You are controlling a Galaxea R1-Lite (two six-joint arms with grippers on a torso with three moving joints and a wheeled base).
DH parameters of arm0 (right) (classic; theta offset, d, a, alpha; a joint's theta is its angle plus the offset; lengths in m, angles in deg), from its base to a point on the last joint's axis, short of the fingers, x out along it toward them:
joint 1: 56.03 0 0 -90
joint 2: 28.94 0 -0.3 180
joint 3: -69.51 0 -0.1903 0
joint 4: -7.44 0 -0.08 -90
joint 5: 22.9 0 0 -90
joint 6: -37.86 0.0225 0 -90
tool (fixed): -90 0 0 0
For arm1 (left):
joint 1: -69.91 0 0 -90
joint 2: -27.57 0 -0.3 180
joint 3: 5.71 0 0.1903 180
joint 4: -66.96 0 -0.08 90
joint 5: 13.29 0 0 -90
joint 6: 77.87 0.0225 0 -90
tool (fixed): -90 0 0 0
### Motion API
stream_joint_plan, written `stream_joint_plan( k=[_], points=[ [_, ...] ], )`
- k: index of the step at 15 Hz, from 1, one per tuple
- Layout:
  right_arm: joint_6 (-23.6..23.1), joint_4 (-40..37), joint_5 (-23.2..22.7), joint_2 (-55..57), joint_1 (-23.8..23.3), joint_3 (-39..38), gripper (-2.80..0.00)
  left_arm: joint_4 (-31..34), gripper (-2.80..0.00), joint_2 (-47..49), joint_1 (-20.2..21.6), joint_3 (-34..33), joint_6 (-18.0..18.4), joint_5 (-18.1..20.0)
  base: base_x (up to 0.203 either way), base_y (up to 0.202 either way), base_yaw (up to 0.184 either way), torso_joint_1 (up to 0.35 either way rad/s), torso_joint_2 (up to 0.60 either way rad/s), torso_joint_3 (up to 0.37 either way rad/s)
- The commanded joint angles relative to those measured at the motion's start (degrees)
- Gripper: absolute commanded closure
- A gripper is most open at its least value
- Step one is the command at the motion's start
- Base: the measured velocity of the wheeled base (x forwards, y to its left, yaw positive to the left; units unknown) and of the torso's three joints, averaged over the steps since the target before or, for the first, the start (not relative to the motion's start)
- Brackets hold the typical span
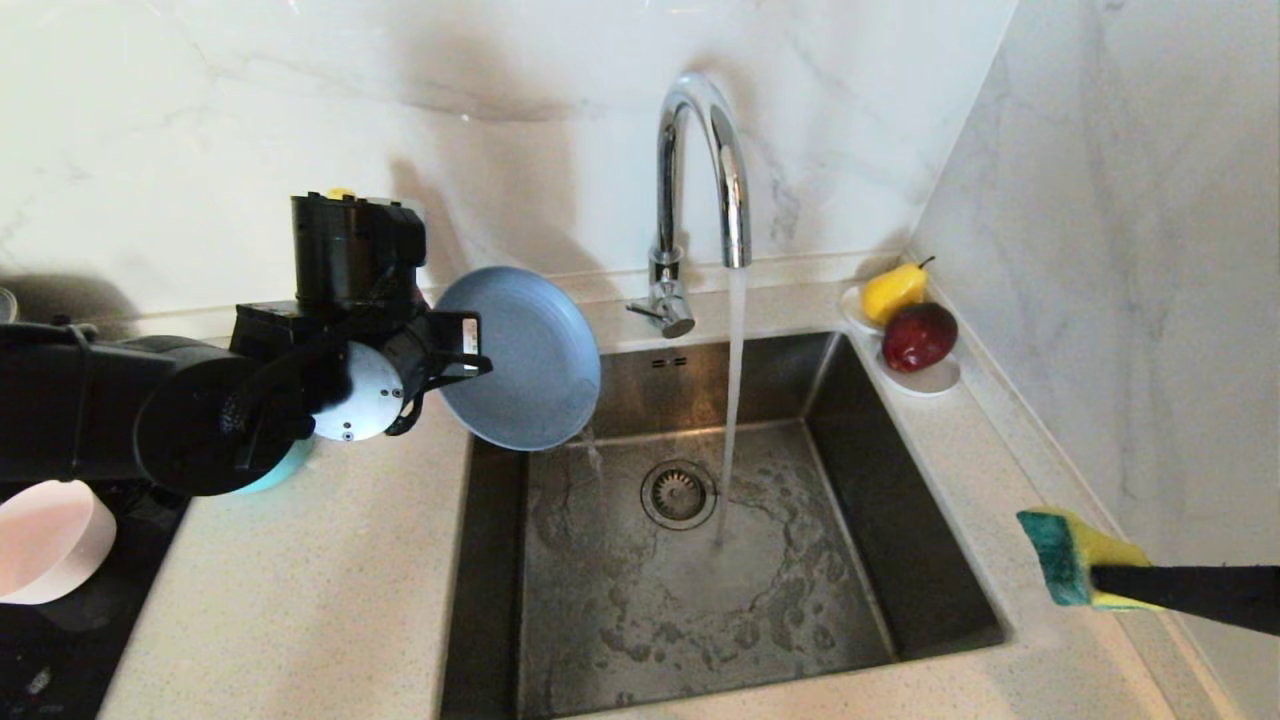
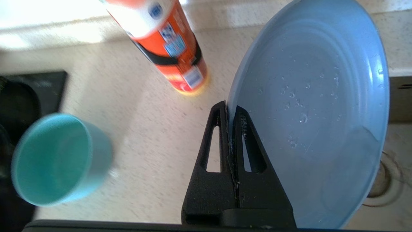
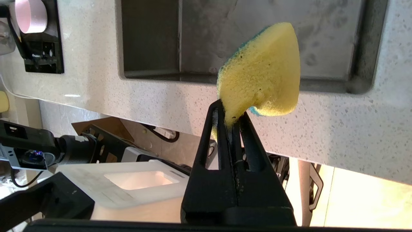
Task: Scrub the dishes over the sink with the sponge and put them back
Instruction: Place the plate on the table
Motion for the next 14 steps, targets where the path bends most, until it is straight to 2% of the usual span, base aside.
stream_joint_plan(
  k=[1, 6, 10, 12, 14],
  points=[
    [0.13, -0.08, -0.10, -0.52, 0.01, -0.57, 0.00, -0.34, 0.00, -0.65, 0.25, -0.45, 0.70, -0.32, 0.000, 0.000, 0.000, 0.000, 0.00, 0.000],
    [0.22, 0.14, -0.12, -0.43, 0.01, -1.64, 0.00, -0.38, 0.00, -1.25, 0.25, -1.68, 0.79, -0.32, 0.000, 0.000, 0.000, 0.000, 0.00, 0.000],
    [0.13, 1.07, -0.10, -0.43, 0.01, -1.80, 0.00, 1.13, 0.00, -3.96, 1.41, -2.02, -1.25, 0.21, 0.000, 0.000, 0.000, 0.000, 0.00, 0.000],
    [0.13, 1.07, -0.10, -0.51, 0.01, -1.99, 0.00, 6.38, 0.00, -5.66, 2.99, -2.02, -5.20, 1.33, 0.000, 0.000, 0.000, 0.000, 0.00, 0.000],
    [0.13, 1.12, -0.10, -0.43, 0.01, -2.68, 0.00, 16.30, 0.00, -8.28, 5.28, -1.22, -11.07, 6.39, 0.000, 0.000, 0.000, 0.000, 0.00, 0.000]
  ],
)
